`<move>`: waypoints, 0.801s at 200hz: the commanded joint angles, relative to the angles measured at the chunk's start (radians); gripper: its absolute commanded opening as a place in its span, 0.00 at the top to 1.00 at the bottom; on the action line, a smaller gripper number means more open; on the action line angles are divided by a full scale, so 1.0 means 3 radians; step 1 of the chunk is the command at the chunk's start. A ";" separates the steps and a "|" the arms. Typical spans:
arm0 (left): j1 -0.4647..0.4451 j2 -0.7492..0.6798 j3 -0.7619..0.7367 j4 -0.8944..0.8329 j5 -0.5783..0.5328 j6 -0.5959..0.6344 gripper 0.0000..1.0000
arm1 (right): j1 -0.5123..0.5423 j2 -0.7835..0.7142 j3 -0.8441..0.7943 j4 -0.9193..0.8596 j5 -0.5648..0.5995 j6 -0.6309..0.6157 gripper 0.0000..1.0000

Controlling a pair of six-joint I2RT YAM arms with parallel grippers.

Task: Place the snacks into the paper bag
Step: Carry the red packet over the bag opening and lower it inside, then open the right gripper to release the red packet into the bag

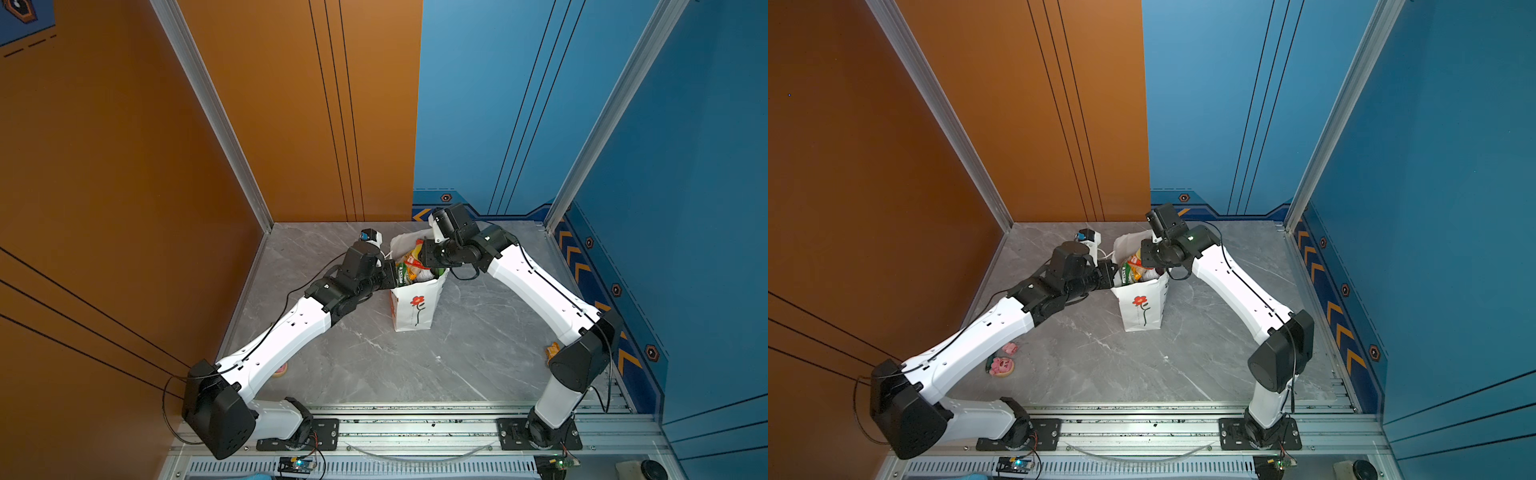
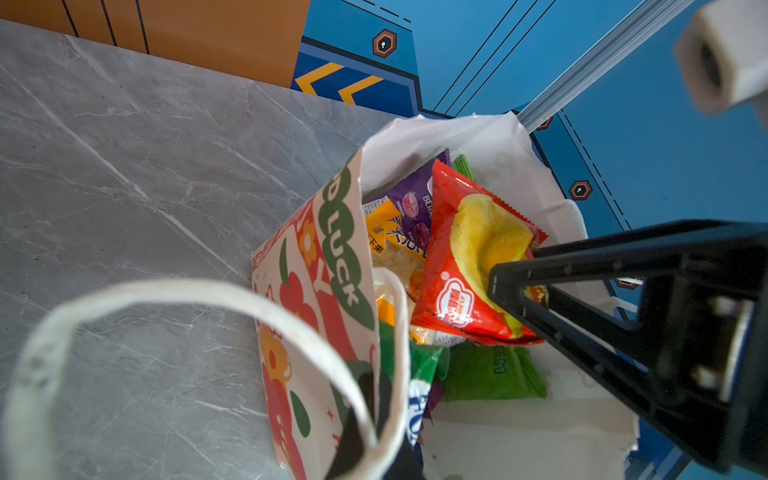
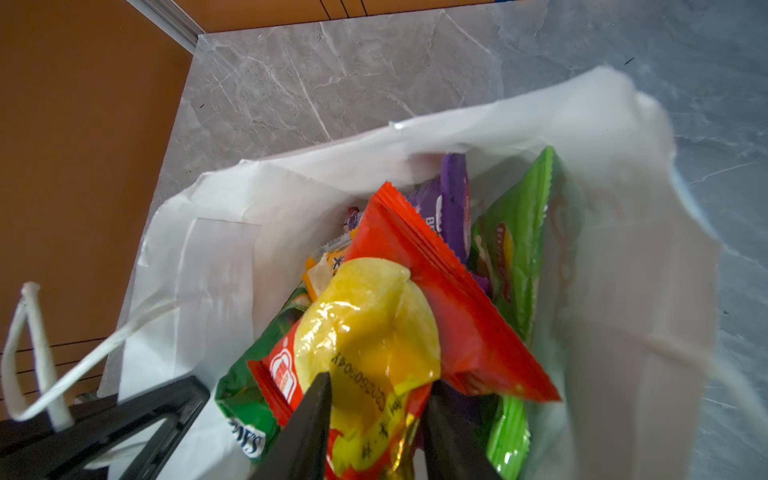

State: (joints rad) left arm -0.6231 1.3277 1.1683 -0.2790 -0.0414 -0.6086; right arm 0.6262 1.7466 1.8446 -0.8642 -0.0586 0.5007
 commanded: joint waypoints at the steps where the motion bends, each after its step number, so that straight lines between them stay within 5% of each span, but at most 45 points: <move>1: -0.0055 -0.0063 0.0154 0.0153 0.0070 0.0085 1.00 | 0.0018 -0.0217 -0.0028 -0.0019 0.0151 0.0001 0.58; 160: -0.0063 -0.0052 0.0151 0.0145 0.0031 0.0080 1.00 | -0.0079 -0.1097 -0.0573 -0.0030 0.0540 -0.0012 0.46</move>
State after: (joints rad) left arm -0.6270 1.3277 1.1687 -0.2790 -0.0418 -0.6060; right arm 0.6281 1.4776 1.7161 -0.8558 0.0685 0.5007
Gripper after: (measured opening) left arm 0.044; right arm 0.537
